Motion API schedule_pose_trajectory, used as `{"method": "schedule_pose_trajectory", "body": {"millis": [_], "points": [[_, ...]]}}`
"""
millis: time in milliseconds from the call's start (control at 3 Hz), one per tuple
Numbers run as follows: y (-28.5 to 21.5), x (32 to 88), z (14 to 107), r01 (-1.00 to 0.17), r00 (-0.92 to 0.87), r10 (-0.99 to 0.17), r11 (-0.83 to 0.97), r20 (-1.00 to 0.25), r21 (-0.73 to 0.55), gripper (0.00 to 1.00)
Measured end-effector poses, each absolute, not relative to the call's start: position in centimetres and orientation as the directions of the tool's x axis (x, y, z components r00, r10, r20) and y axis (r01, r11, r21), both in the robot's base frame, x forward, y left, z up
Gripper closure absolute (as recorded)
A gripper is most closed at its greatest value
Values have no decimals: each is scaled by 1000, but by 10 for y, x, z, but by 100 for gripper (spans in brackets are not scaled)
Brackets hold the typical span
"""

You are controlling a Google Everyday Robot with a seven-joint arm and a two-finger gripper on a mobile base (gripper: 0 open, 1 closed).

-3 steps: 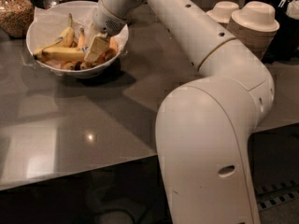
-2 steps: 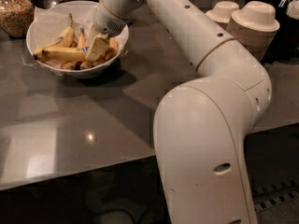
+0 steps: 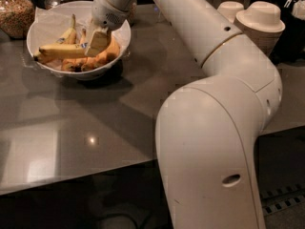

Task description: Pick banana from white bowl

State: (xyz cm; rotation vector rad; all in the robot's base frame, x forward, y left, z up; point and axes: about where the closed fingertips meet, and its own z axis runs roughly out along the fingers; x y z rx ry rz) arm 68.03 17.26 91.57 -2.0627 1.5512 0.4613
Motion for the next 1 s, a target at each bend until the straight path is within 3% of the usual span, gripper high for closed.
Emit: {"method": "schedule_pose_trajectory", "body": {"millis": [667,1000], "points": [[160,642,969,-929,359,-766,-240,-533,-282,100],[148,595,1004,-910,396,-715,-224,-576,-348,100]]}}
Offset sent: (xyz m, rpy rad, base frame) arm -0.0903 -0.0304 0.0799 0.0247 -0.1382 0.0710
